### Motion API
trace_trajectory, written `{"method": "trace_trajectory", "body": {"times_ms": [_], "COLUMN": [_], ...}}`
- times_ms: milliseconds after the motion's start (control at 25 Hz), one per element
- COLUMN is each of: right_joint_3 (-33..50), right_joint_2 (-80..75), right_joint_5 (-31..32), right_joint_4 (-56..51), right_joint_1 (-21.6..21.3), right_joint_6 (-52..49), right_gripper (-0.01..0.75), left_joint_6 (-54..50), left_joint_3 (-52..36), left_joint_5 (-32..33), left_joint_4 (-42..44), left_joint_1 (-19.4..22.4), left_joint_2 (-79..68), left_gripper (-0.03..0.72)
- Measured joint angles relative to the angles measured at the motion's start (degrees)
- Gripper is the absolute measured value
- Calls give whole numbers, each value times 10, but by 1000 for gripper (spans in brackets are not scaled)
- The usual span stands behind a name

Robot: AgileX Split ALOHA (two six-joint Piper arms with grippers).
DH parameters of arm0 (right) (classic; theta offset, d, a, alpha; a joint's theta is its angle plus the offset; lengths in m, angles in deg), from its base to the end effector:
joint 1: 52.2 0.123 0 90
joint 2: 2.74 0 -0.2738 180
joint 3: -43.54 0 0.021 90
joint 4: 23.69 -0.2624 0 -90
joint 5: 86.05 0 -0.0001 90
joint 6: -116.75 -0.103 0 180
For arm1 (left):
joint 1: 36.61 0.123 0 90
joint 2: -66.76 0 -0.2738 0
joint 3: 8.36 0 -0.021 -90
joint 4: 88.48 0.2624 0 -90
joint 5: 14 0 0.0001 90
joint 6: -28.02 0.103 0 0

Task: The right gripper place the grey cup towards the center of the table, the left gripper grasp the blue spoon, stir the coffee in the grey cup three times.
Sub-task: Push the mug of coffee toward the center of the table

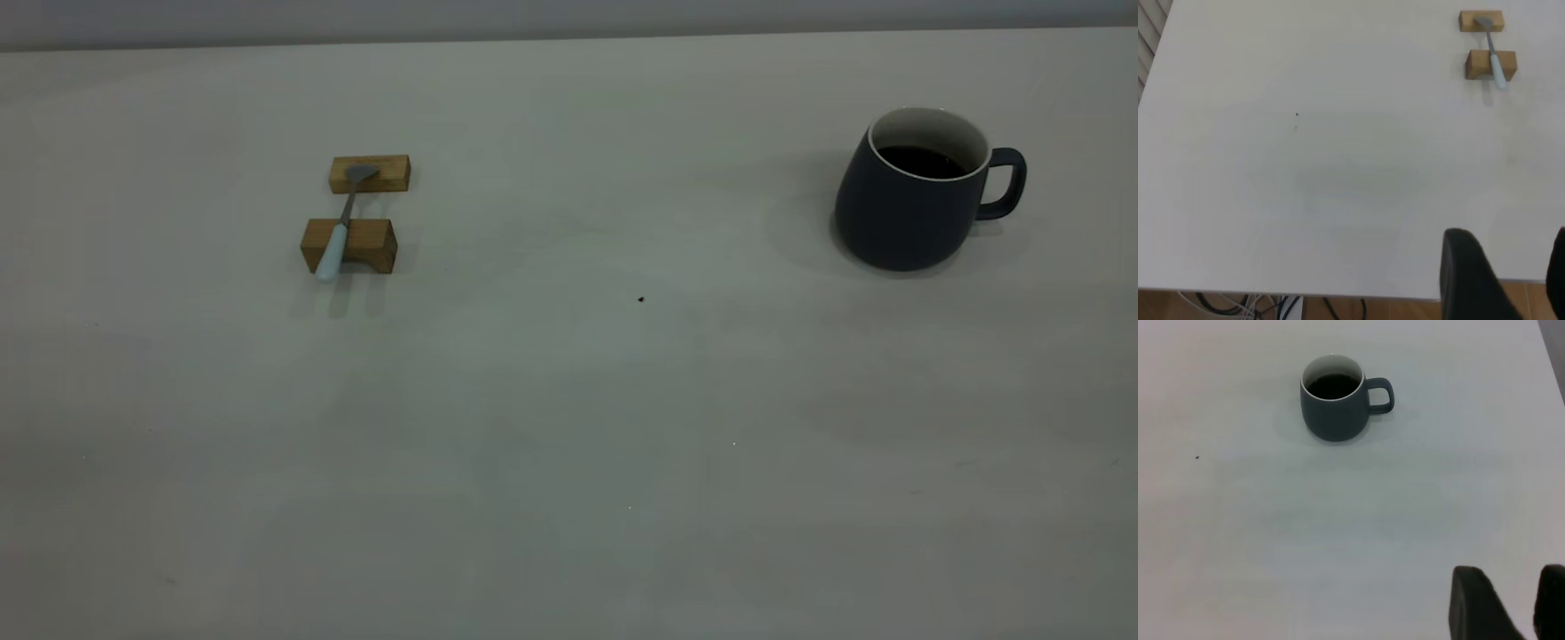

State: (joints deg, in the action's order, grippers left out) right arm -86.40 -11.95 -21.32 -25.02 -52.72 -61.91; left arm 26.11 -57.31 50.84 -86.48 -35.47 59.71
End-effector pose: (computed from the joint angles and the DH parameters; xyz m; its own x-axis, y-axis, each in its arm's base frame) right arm 0.0299 0.0019 0.2613 -0.5589 -0.0084 -0.8292 -0.0159 0.9999 0.0006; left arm 0.0224 0.0037 0.2679 -0.5114 -0.0287 -0.8589 -0.0565 0.9984 0.0003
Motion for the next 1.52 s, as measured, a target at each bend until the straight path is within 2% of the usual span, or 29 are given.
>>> {"method": "trace_trajectory", "body": {"times_ms": [1200, 1400, 1520], "right_joint_3": [-1, -50, -83], "right_joint_2": [0, -24, -97], "right_joint_5": [1, 12, 11], "right_joint_4": [-3, 3, 22], "right_joint_1": [0, 0, 0], "right_joint_6": [0, 17, 27], "right_gripper": [254, 260, 301], "left_joint_6": [0, 0, 0], "left_joint_3": [0, 0, 0], "left_joint_5": [0, 0, 0], "left_joint_4": [0, 0, 0], "left_joint_1": [0, 0, 0], "left_joint_2": [0, 0, 0], "left_gripper": [369, 369, 369]}}
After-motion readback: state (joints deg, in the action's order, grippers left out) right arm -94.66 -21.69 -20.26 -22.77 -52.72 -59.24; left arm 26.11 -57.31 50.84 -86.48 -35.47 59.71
